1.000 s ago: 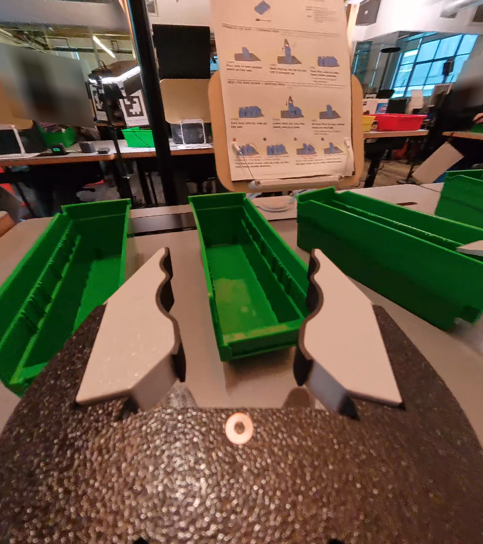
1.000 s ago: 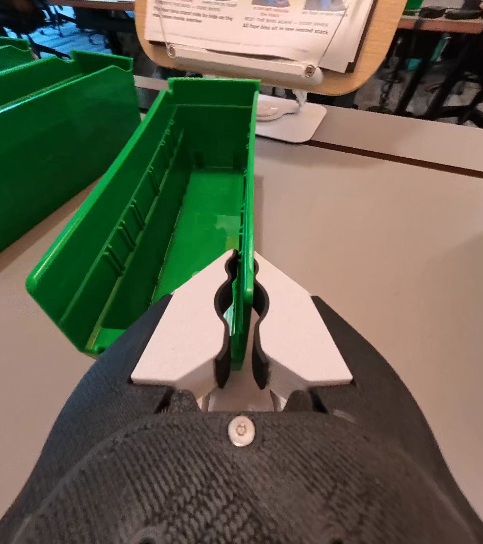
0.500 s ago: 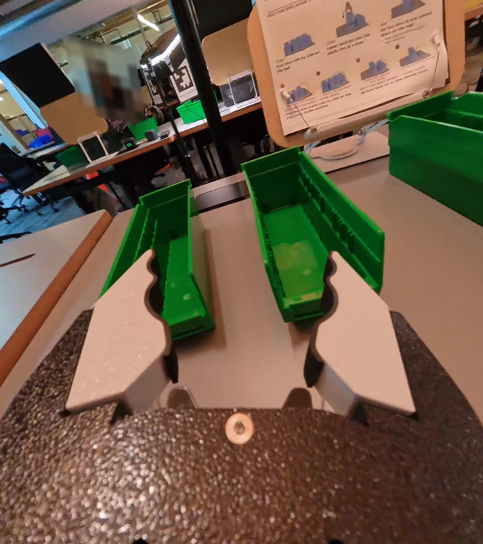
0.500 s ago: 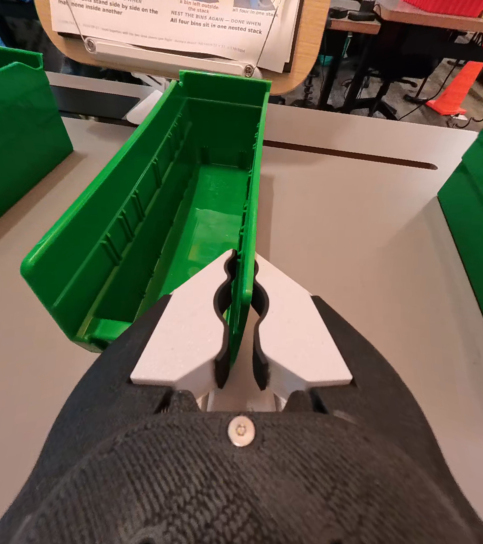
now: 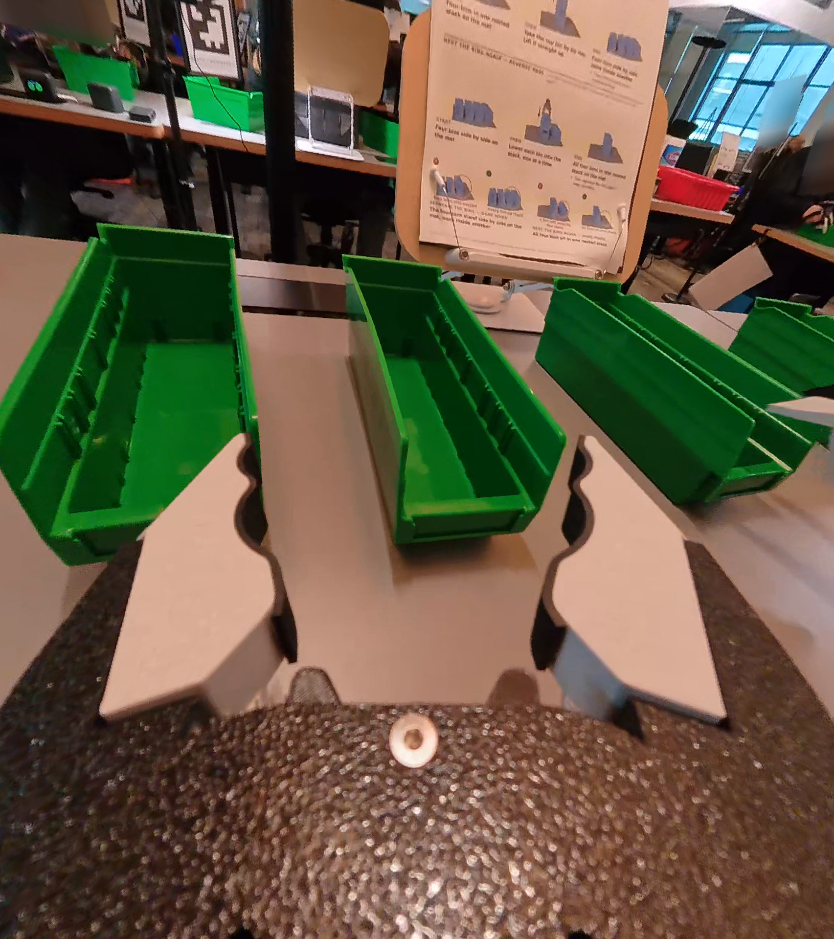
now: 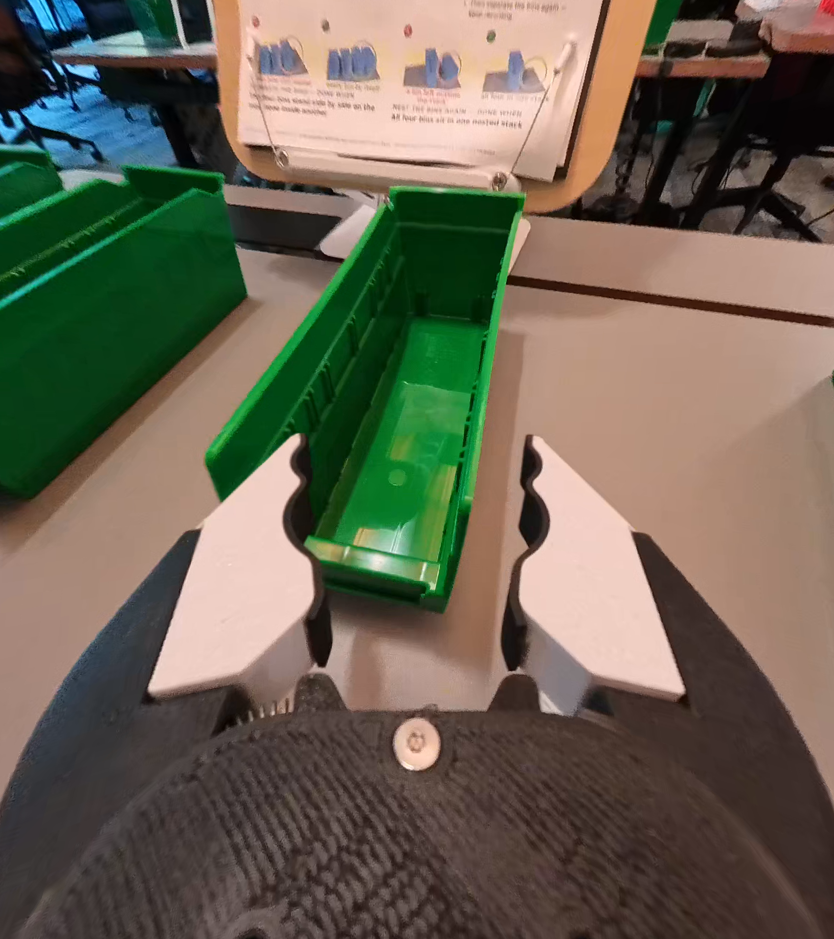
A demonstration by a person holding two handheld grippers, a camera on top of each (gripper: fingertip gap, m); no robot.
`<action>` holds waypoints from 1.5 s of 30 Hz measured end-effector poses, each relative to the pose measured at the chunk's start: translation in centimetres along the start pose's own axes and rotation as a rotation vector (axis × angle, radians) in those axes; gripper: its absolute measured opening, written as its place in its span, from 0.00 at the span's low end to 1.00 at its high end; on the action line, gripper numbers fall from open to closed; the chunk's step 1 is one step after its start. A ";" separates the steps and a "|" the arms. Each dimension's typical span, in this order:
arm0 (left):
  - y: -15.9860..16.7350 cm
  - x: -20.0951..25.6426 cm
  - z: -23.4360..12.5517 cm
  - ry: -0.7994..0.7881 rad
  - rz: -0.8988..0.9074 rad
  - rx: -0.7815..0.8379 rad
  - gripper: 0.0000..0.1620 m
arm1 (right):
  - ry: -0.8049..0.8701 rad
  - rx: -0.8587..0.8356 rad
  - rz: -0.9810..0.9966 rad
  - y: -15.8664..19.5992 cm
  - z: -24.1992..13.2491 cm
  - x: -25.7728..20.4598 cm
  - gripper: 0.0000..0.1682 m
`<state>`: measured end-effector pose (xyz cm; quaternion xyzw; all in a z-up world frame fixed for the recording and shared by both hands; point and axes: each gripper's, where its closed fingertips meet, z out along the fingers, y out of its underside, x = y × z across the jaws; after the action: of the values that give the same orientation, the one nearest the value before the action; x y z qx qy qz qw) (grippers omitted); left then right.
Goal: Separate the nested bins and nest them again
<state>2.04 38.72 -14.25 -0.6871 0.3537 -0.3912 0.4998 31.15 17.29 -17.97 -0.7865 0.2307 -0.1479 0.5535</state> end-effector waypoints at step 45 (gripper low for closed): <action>1.7 1.2 18.1 -0.149 0.000 -0.882 0.79 | -0.093 0.073 0.068 -0.5 -4.2 4.8 0.75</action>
<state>18.53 44.70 -19.20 -0.8608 0.4498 -0.1523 0.1830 33.27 11.50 -16.21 -0.7634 0.2259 -0.1006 0.5967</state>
